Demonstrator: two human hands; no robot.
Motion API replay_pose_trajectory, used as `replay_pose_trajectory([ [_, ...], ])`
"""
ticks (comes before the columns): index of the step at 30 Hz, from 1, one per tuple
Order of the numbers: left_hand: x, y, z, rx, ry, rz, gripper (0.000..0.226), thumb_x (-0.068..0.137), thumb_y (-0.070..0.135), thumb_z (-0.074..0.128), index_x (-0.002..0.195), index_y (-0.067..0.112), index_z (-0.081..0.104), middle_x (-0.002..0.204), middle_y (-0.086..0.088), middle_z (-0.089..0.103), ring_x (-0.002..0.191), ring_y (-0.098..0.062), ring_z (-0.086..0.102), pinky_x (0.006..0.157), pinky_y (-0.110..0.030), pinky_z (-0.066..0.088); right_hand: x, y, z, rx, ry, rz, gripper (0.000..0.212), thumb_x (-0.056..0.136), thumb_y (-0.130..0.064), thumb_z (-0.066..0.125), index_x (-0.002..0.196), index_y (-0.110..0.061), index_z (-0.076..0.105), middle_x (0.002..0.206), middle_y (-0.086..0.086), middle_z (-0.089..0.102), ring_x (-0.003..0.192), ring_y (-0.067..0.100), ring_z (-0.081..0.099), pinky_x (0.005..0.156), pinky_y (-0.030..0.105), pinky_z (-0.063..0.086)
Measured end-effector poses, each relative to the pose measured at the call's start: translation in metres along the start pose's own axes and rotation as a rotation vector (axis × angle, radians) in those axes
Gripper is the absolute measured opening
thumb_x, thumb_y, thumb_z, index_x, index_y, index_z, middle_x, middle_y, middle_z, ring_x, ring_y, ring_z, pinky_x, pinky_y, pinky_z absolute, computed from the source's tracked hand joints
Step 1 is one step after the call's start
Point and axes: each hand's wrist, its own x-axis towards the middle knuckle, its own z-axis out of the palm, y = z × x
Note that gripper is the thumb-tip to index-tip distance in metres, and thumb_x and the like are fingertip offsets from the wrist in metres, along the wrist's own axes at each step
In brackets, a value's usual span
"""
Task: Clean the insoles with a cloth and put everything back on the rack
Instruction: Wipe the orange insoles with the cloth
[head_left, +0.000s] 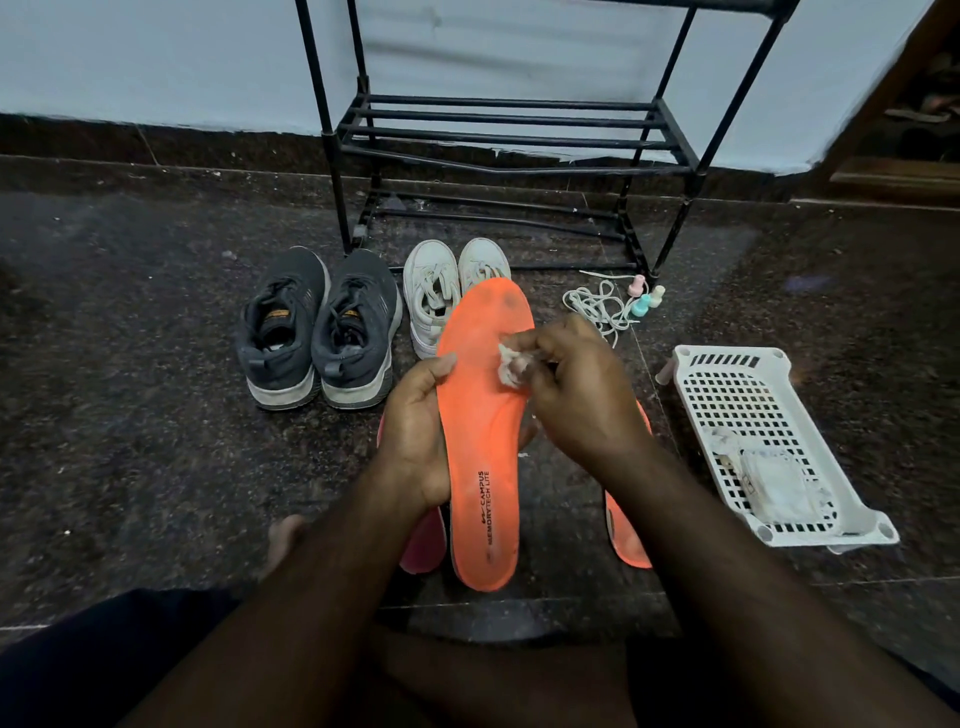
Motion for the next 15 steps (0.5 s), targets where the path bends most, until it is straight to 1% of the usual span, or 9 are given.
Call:
replay_pose_trajectory([
  [2, -0.003, -0.002, -0.001, 0.044, 0.003, -0.01, 0.061, 0.097, 0.045, 0.039, 0.145, 0.009, 0.049, 0.128, -0.017, 0.061, 0.114, -0.036, 0.057, 0.102, -0.055, 0.041, 0.003, 0.002, -0.001, 0.002, 0.037, -0.031, 0.021, 0.084, 0.001, 0.064, 0.097, -0.015, 0.071, 0.104, 0.0, 0.058, 0.094, 0.007, 0.055, 0.084, 0.004, 0.036],
  [4, -0.013, -0.004, 0.001, 0.075, 0.006, -0.024, 0.062, 0.097, 0.047, 0.04, 0.146, 0.01, 0.047, 0.134, -0.017, 0.057, 0.124, -0.037, 0.051, 0.11, -0.059, 0.033, 0.004, 0.002, -0.001, 0.012, 0.078, -0.055, 0.02, 0.083, 0.003, 0.063, 0.093, -0.014, 0.069, 0.105, -0.001, 0.063, 0.096, 0.008, 0.059, 0.086, 0.011, 0.042],
  [6, -0.005, 0.0, 0.001, 0.085, 0.024, -0.042, 0.063, 0.097, 0.049, 0.042, 0.146, 0.009, 0.048, 0.138, -0.017, 0.057, 0.128, -0.037, 0.048, 0.113, -0.063, 0.027, 0.004, 0.001, -0.003, -0.007, 0.139, -0.066, 0.022, 0.082, 0.004, 0.062, 0.091, -0.015, 0.069, 0.097, -0.002, 0.068, 0.088, 0.009, 0.062, 0.08, 0.019, 0.047],
  [7, 0.016, 0.0, -0.006, 0.162, 0.09, -0.026, 0.063, 0.096, 0.051, 0.046, 0.145, 0.012, 0.049, 0.138, -0.015, 0.059, 0.126, -0.036, 0.052, 0.112, -0.064, 0.028, 0.003, 0.001, -0.004, -0.023, 0.177, -0.077, 0.023, 0.081, 0.004, 0.061, 0.091, -0.015, 0.07, 0.093, -0.002, 0.07, 0.084, 0.007, 0.063, 0.077, 0.019, 0.047],
  [9, 0.055, 0.006, -0.034, 0.263, 0.186, -0.026, 0.069, 0.088, 0.058, 0.063, 0.145, 0.022, 0.05, 0.135, -0.009, 0.064, 0.12, -0.036, 0.062, 0.104, -0.064, 0.038, 0.005, 0.001, -0.007, -0.039, 0.236, -0.118, 0.024, 0.079, 0.006, 0.063, 0.092, -0.012, 0.073, 0.094, 0.002, 0.071, 0.084, -0.004, 0.061, 0.076, 0.008, 0.042],
  [10, 0.062, 0.01, -0.039, 0.301, 0.187, -0.075, 0.072, 0.084, 0.06, 0.067, 0.145, 0.024, 0.051, 0.131, -0.008, 0.067, 0.117, -0.036, 0.064, 0.099, -0.061, 0.042, 0.006, 0.001, -0.008, -0.044, 0.244, -0.137, 0.023, 0.079, 0.007, 0.065, 0.093, -0.009, 0.074, 0.098, 0.006, 0.071, 0.086, -0.009, 0.059, 0.079, 0.002, 0.038],
  [11, 0.053, 0.006, -0.035, 0.336, 0.239, -0.044, 0.067, 0.088, 0.06, 0.063, 0.142, 0.022, 0.054, 0.128, -0.008, 0.068, 0.113, -0.036, 0.066, 0.096, -0.058, 0.045, 0.008, 0.003, -0.007, -0.065, 0.232, -0.144, 0.022, 0.08, 0.006, 0.066, 0.095, -0.007, 0.075, 0.104, 0.009, 0.07, 0.091, -0.008, 0.059, 0.083, 0.0, 0.036],
  [13, 0.017, 0.0, -0.012, 0.251, 0.162, -0.095, 0.057, 0.097, 0.056, 0.045, 0.128, 0.014, 0.067, 0.118, -0.013, 0.07, 0.103, -0.036, 0.065, 0.092, -0.053, 0.047, 0.009, 0.005, 0.0, -0.136, 0.16, -0.148, 0.017, 0.084, -0.002, 0.067, 0.098, -0.008, 0.075, 0.112, 0.009, 0.069, 0.103, 0.013, 0.063, 0.093, 0.011, 0.037],
  [15, -0.005, -0.009, -0.002, 0.14, 0.008, -0.135, 0.062, 0.099, 0.06, 0.034, 0.11, 0.015, 0.076, 0.109, -0.014, 0.072, 0.098, -0.032, 0.068, 0.092, -0.047, 0.048, 0.003, 0.003, 0.012, -0.155, 0.076, -0.18, 0.016, 0.084, -0.009, 0.064, 0.095, -0.011, 0.075, 0.108, 0.007, 0.07, 0.101, 0.023, 0.065, 0.093, 0.028, 0.045],
])
